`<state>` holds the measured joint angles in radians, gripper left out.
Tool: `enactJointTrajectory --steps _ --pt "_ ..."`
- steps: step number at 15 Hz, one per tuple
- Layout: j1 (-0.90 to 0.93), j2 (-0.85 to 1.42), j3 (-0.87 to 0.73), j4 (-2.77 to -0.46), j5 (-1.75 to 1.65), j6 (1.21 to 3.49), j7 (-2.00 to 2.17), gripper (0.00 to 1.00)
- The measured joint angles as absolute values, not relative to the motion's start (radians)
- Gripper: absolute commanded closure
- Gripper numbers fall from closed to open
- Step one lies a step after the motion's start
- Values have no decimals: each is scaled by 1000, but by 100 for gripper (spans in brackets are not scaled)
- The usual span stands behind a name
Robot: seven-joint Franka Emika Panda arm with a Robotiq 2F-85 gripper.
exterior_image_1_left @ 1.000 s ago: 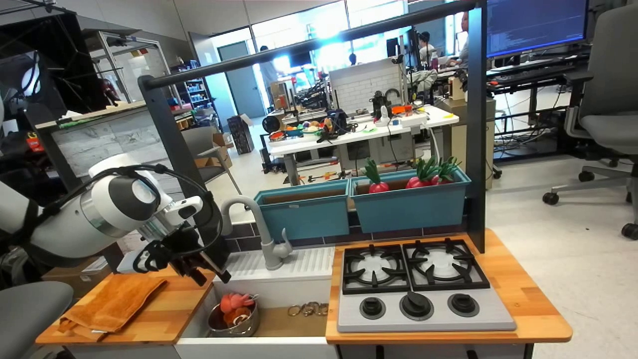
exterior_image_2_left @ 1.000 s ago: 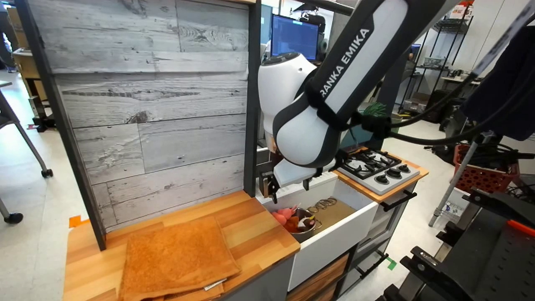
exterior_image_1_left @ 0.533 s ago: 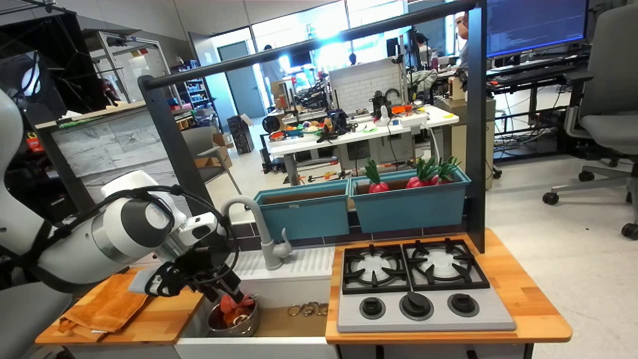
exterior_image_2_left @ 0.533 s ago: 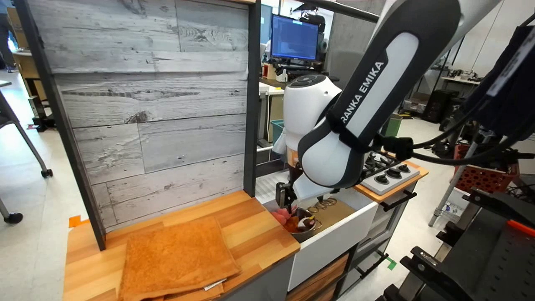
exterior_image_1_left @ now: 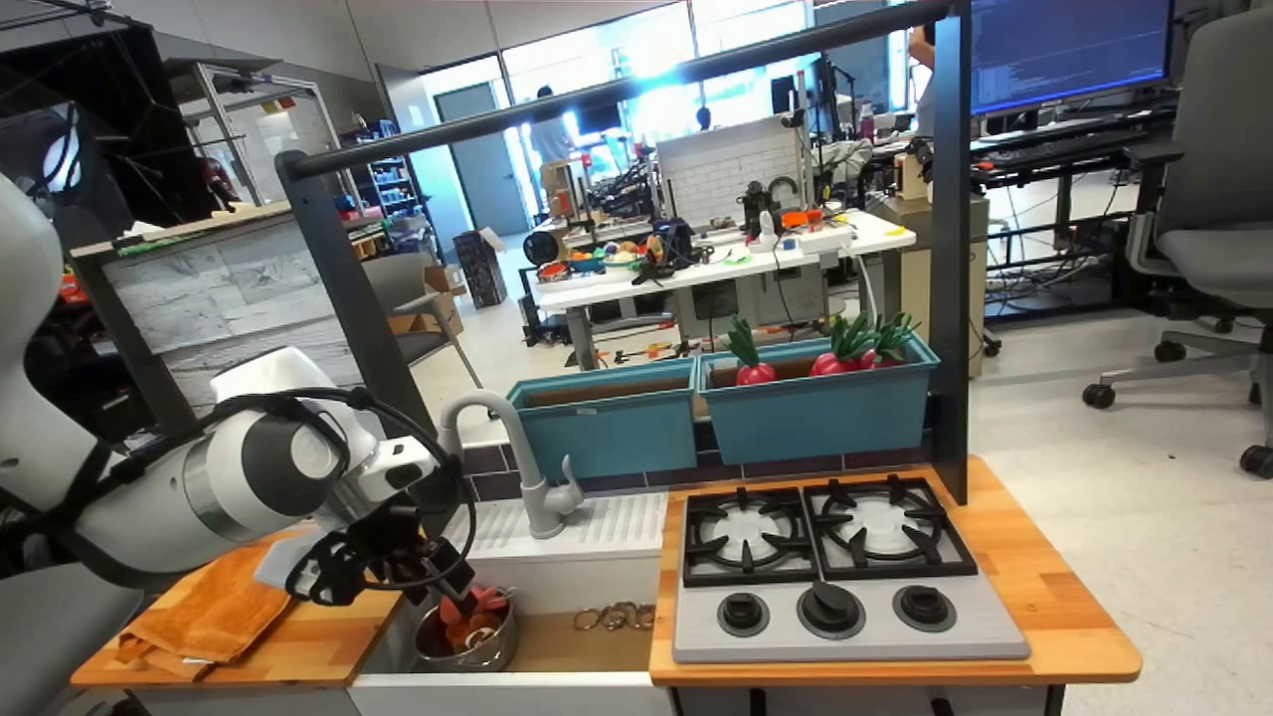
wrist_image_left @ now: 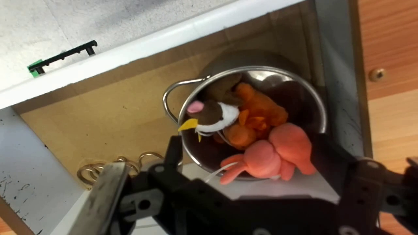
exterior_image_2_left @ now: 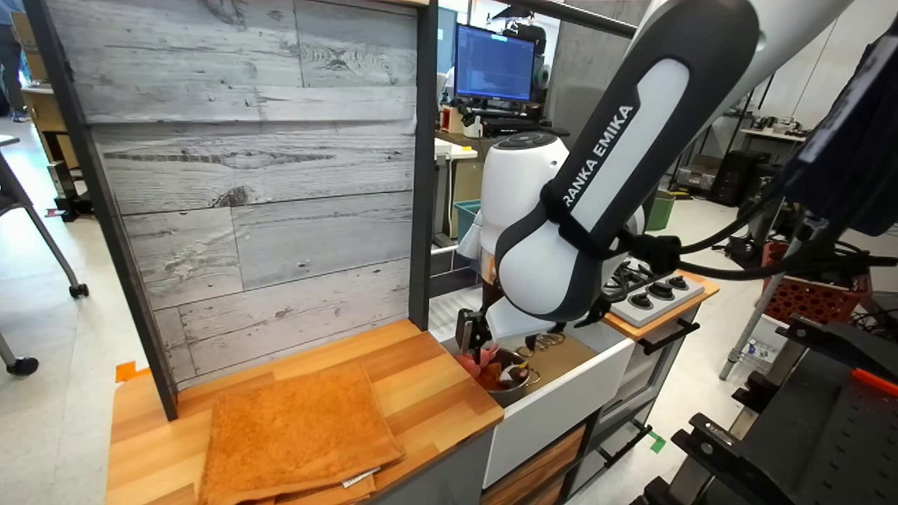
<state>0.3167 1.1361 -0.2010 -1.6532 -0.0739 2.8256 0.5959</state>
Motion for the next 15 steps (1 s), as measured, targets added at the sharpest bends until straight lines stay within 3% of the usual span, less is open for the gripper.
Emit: enactJointTrajectory --steps 7,8,10,15 --pt "363 1254 -269 -1494 -62 2816 621 2" --pt "363 1276 -273 -1469 -60 2812 622 21" --pt "363 1310 -278 -1426 -56 2808 622 31" --pt "375 1317 -276 -1376 -53 2771 621 68"
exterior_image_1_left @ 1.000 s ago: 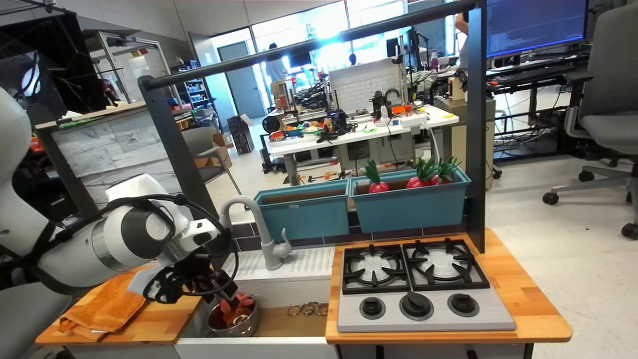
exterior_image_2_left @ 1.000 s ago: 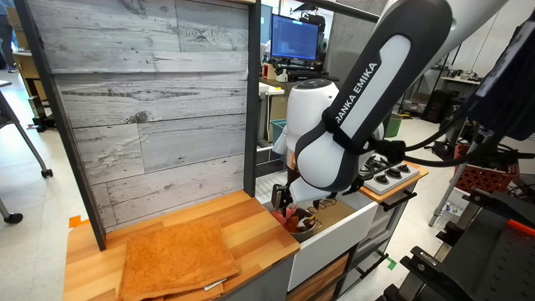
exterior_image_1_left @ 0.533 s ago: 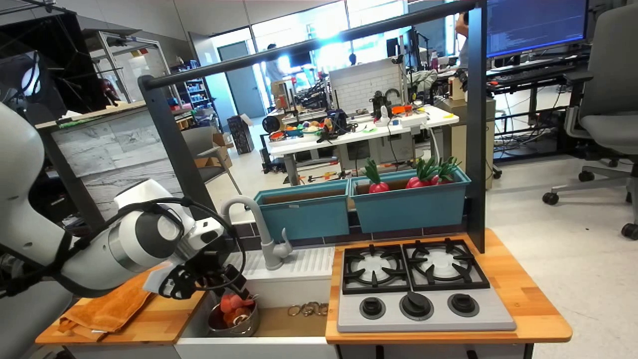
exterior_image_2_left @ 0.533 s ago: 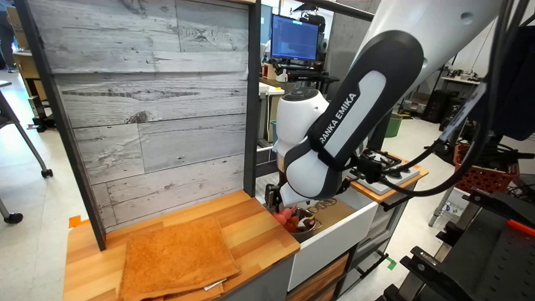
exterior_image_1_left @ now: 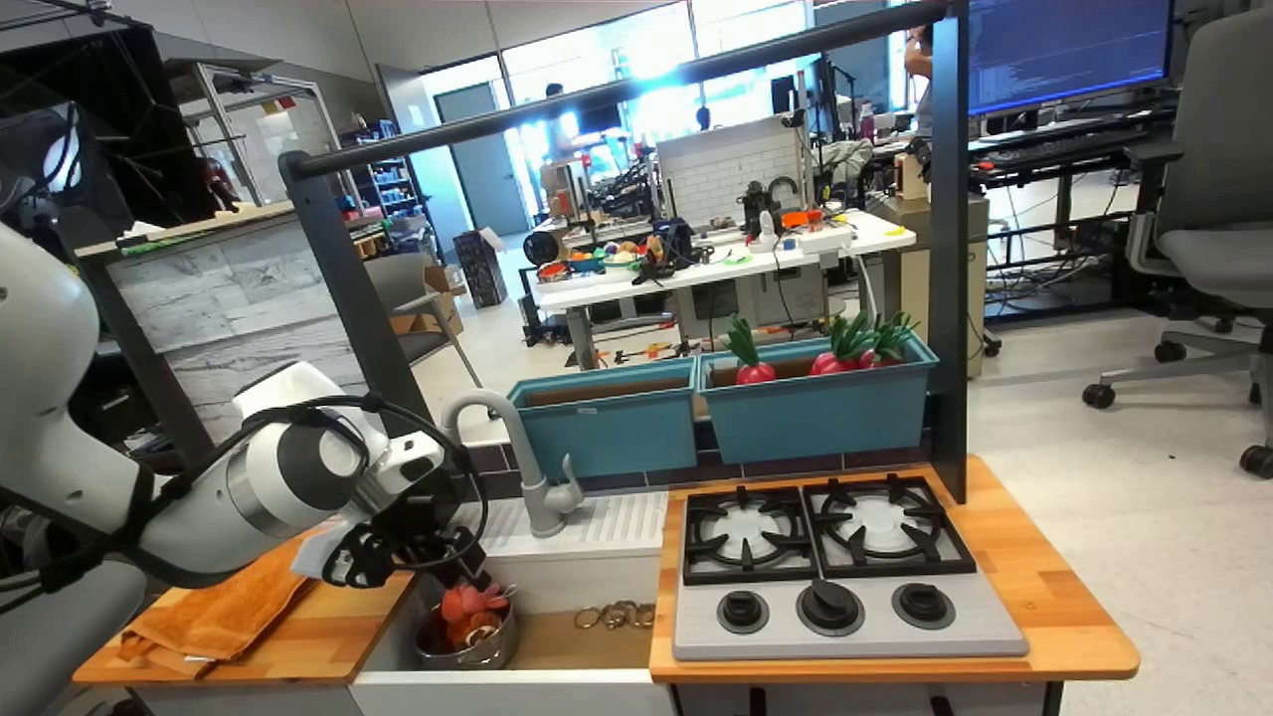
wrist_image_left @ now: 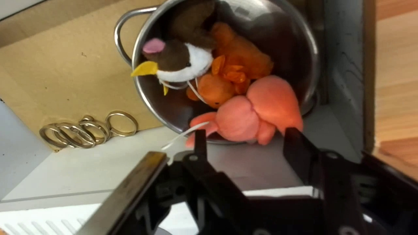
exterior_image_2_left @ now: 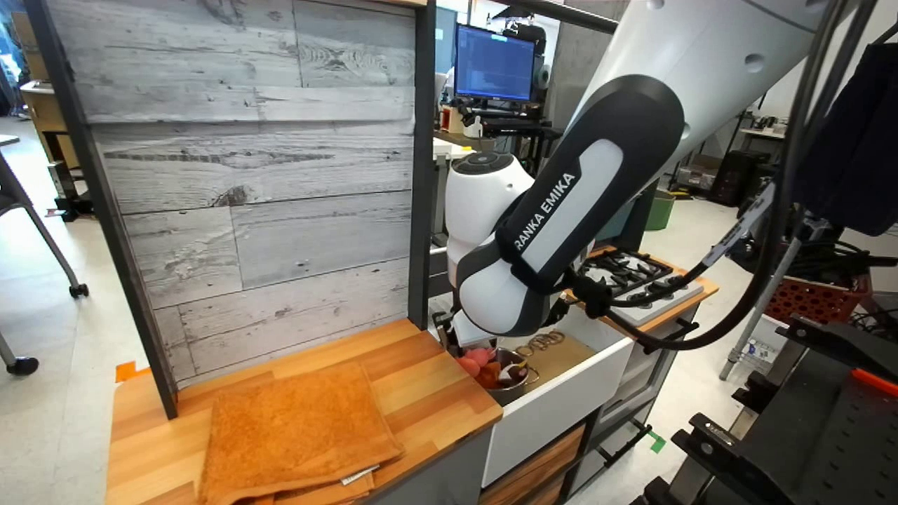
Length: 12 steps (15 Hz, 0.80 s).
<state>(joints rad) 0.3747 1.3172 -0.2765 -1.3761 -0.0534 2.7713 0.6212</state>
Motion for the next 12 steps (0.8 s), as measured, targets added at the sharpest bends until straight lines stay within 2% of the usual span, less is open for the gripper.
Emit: enactJointTrajectory --steps 1,2,3,5,11,12 --pt "377 1319 -275 -1370 -53 2763 621 78" --pt "377 1325 -274 -1367 -53 2759 621 69" --pt "376 1333 -273 -1367 -53 2756 621 43" --pt "376 1353 -274 -1370 -53 2755 621 44" --pt "370 1368 -282 -1387 -53 2755 620 2" --pt "370 1368 -282 -1391 -53 2755 620 0"
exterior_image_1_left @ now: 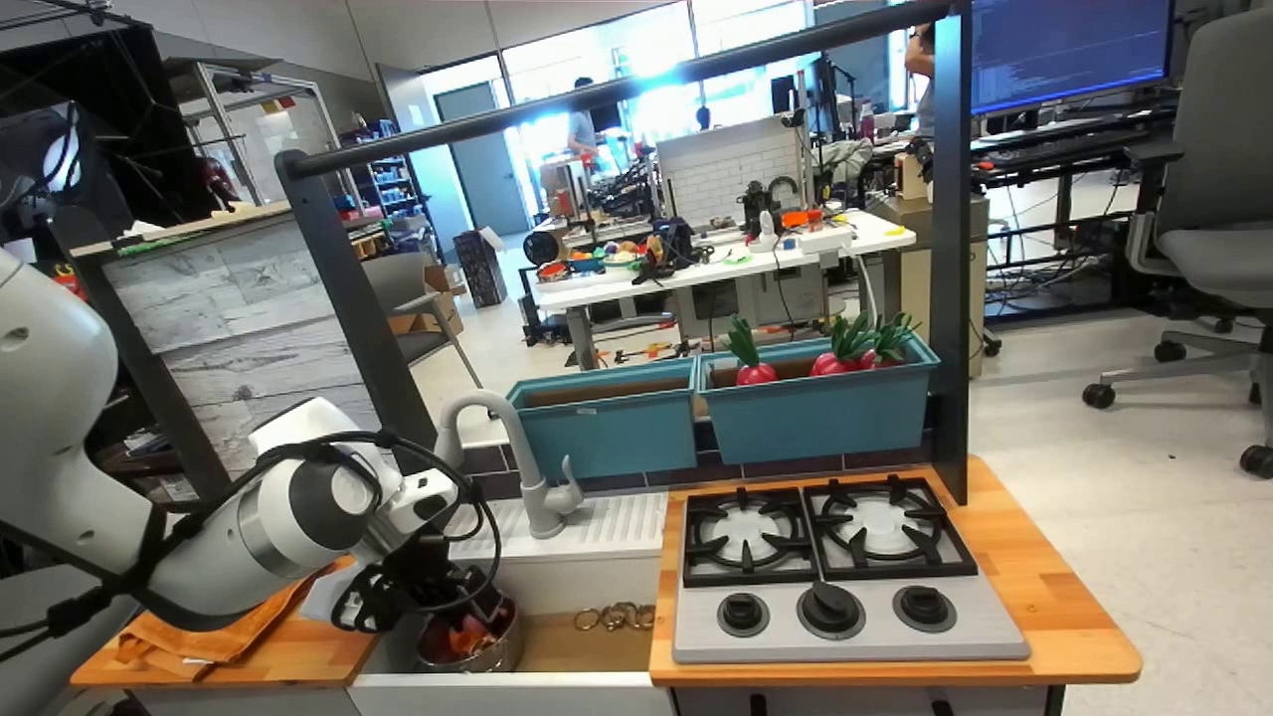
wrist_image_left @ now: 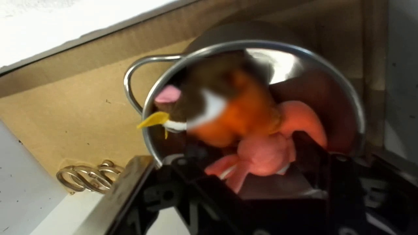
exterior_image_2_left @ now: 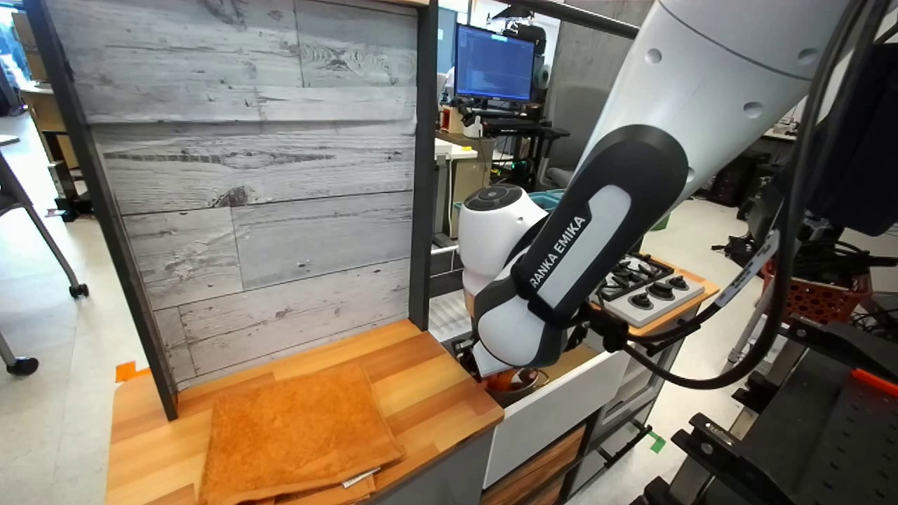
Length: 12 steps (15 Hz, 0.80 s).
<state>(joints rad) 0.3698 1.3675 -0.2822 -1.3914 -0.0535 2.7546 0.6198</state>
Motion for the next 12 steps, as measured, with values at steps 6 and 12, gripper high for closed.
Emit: enactJointTrajectory --steps 6,12 --pt "370 1368 -283 -1412 -53 2755 619 34" --pt "373 1365 -282 -1413 -54 2769 614 79"
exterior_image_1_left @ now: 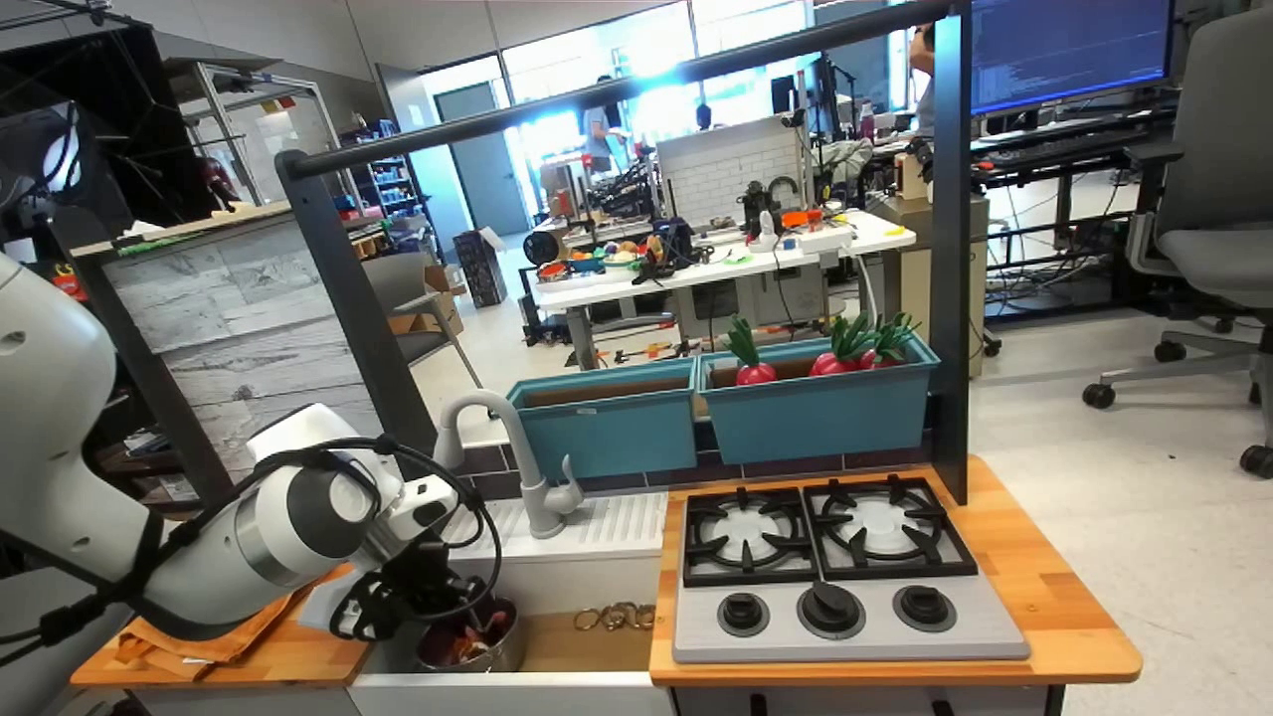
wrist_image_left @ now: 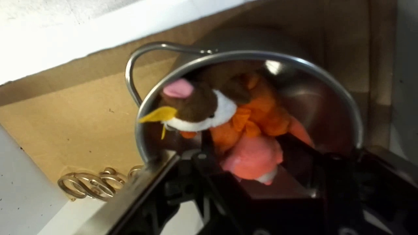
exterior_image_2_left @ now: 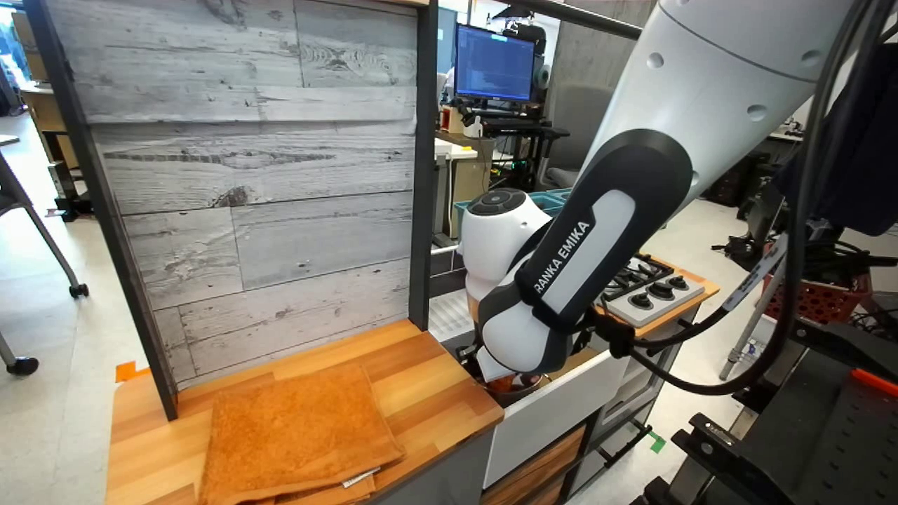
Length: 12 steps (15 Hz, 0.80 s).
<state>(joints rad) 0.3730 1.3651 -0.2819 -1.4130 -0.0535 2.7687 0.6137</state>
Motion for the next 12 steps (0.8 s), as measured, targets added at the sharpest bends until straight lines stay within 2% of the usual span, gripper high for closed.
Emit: enactJointTrajectory --steps 2,4,5,12 --pt "374 1355 -279 -1423 -54 2773 599 94" --pt "380 1328 -276 -1459 -55 2794 572 100" --pt "387 1303 -276 -1492 -56 2803 553 96" --pt "456 990 -329 -1801 -56 2831 478 96"
